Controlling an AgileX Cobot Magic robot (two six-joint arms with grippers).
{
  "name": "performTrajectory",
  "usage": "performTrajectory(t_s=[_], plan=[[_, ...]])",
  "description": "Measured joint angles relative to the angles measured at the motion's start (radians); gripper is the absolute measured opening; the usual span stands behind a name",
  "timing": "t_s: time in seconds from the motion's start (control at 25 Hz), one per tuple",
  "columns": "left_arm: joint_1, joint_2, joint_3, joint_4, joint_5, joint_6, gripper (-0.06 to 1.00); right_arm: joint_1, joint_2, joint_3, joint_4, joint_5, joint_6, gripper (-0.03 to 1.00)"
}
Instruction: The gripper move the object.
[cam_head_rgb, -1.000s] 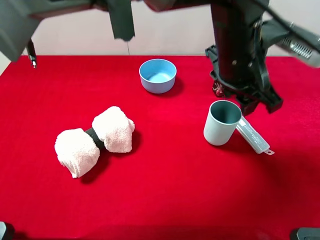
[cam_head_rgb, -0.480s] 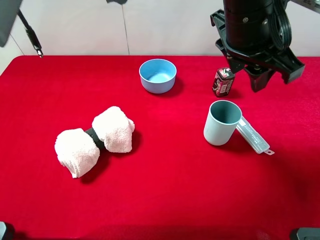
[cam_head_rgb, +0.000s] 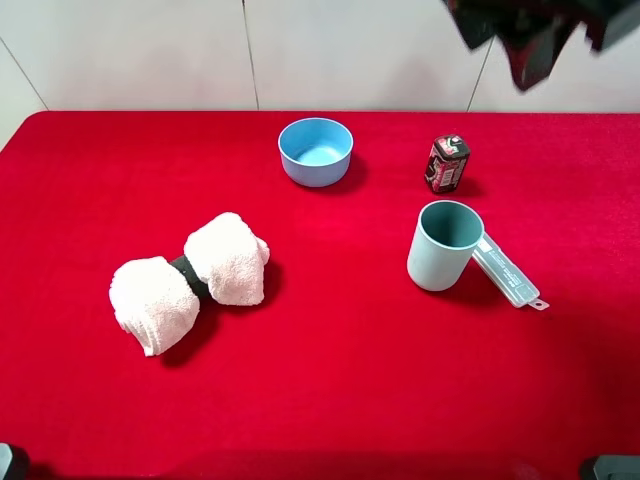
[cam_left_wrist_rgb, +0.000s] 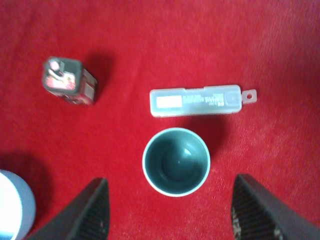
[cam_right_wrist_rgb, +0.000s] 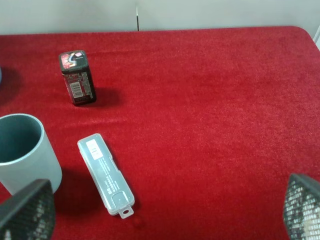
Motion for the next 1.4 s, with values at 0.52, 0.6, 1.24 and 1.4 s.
performTrajectory(t_s=[0.52,0.6,1.24,1.4], plan=[[0.0,-0.264,0.131,0.052,0.0,-0.032,0.52,0.0,0.0,0.0,0.0,0.0,0.0,0.69],[0.001,-0.312,0.187,0.058,0.0,-0.046,0.52,0.0,0.0,0.0,0.0,0.0,0.0,0.69],[0.001,-0.71,0.766,0.117,-0.001,-0.208,0.52,0.0,0.0,0.0,0.0,0.0,0.0,0.69],[0.001,-0.832,0.9,0.139,-0.001,-0.235,0.52,0.0,0.0,0.0,0.0,0.0,0.0,0.69]])
